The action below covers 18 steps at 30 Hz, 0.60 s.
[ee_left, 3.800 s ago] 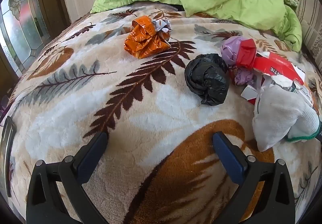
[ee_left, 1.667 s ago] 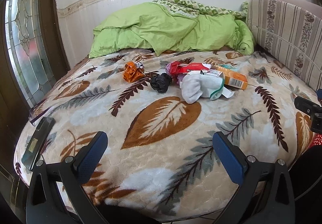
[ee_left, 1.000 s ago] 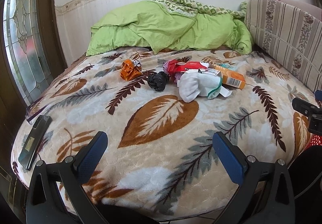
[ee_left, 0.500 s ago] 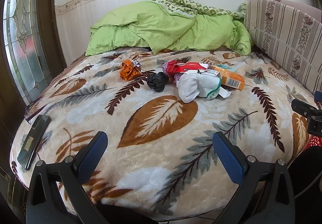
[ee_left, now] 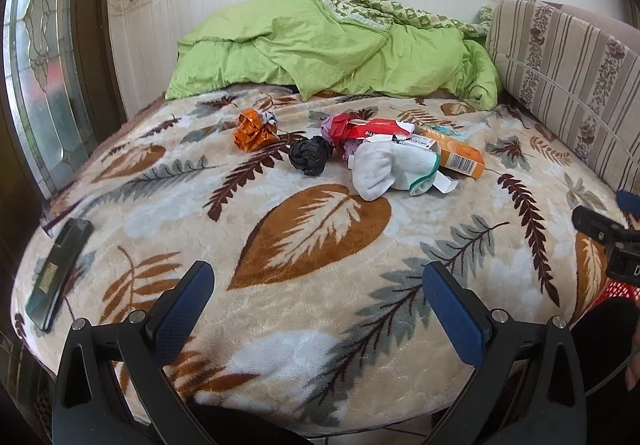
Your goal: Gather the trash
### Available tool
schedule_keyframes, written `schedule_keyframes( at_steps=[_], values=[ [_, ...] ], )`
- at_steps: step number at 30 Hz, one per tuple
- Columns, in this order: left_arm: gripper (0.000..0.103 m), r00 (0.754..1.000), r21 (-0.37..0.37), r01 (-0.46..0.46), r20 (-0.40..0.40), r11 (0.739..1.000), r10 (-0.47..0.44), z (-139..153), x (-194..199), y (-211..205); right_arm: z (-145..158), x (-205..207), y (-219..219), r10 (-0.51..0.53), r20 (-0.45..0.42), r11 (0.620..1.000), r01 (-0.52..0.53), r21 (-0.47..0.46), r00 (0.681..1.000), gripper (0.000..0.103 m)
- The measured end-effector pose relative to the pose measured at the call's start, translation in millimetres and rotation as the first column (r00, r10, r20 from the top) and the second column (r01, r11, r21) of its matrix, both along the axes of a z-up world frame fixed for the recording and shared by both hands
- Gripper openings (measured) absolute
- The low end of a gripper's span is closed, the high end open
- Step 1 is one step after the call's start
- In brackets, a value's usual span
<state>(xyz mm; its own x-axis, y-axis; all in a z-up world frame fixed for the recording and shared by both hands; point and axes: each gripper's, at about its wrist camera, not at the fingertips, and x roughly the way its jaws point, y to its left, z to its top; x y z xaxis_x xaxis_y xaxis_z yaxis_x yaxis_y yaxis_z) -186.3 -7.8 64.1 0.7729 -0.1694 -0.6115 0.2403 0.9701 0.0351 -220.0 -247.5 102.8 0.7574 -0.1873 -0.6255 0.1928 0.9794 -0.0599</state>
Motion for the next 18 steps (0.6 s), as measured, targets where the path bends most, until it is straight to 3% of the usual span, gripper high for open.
schedule_keyframes(
  at_steps=[5, 9, 15, 18],
  values=[
    [0.103, 0.998, -0.079, -0.015, -0.06, 0.997, 0.01, -1, 12, 13, -1, 21, 10, 0.097, -0.017, 0.99, -0.095, 0.105, 0.995, 0.095],
    [0.103, 0.997, -0.109, -0.03, -0.074, 0.994, 0.022, 4, 20, 23, -5, 51, 24, 0.178, -0.039, 0.967, -0.168, 0.194, 0.983, 0.081],
    [0.103, 0.997, -0.129, -0.066, -0.053, 0.989, 0.06, 18, 30, 48, 1, 106, 61, 0.313, -0.04, 0.931, -0.298, 0.213, 0.949, 0.078],
    [0.103, 0.995, -0.14, -0.08, -0.068, 0.987, 0.071, 21, 38, 61, -5, 139, 81, 0.368, -0.077, 0.92, -0.351, 0.174, 0.927, 0.078]
  ],
)
